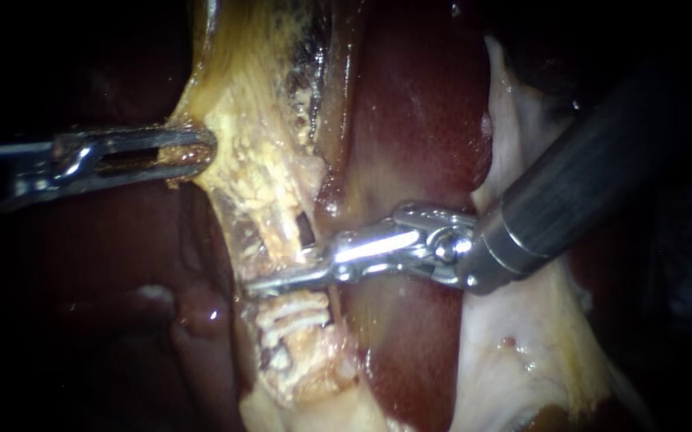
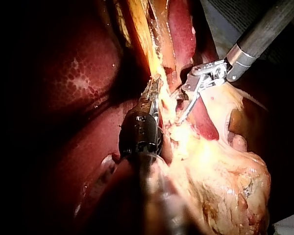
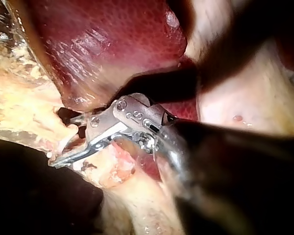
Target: Going back third clip left tube
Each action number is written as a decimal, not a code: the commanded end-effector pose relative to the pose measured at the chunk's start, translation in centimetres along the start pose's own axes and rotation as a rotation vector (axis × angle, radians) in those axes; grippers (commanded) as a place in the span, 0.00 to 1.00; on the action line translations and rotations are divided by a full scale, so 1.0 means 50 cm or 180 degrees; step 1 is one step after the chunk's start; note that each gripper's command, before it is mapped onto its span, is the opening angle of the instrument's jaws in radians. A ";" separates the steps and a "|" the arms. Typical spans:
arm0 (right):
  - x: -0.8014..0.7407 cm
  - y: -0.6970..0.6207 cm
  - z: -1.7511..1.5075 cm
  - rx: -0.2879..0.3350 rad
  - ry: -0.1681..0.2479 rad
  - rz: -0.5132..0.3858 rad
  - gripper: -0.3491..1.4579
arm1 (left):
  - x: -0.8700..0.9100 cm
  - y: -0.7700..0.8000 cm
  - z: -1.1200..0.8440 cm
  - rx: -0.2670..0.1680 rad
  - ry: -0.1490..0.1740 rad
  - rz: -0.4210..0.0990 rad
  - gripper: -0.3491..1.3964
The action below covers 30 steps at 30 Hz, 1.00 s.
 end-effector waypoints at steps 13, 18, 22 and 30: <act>-0.0027 -0.0038 -0.0016 0.0096 -0.0070 -0.0633 0.52 | 0.0001 0.0001 -0.0004 0.0003 0.0000 -0.0001 0.00; -0.0035 -0.0059 -0.0028 0.0125 -0.0086 -0.0772 0.52 | 0.0002 0.0002 -0.0004 0.0002 -0.0001 0.0000 0.00; -0.0042 -0.0061 -0.0045 0.0135 -0.0092 -0.0849 0.52 | 0.0002 0.0002 -0.0004 0.0002 -0.0001 0.0000 0.00; -0.0030 -0.0077 -0.0120 0.0037 -0.0070 -0.1008 0.52 | 0.0003 0.0002 -0.0004 0.0002 -0.0001 0.0000 0.00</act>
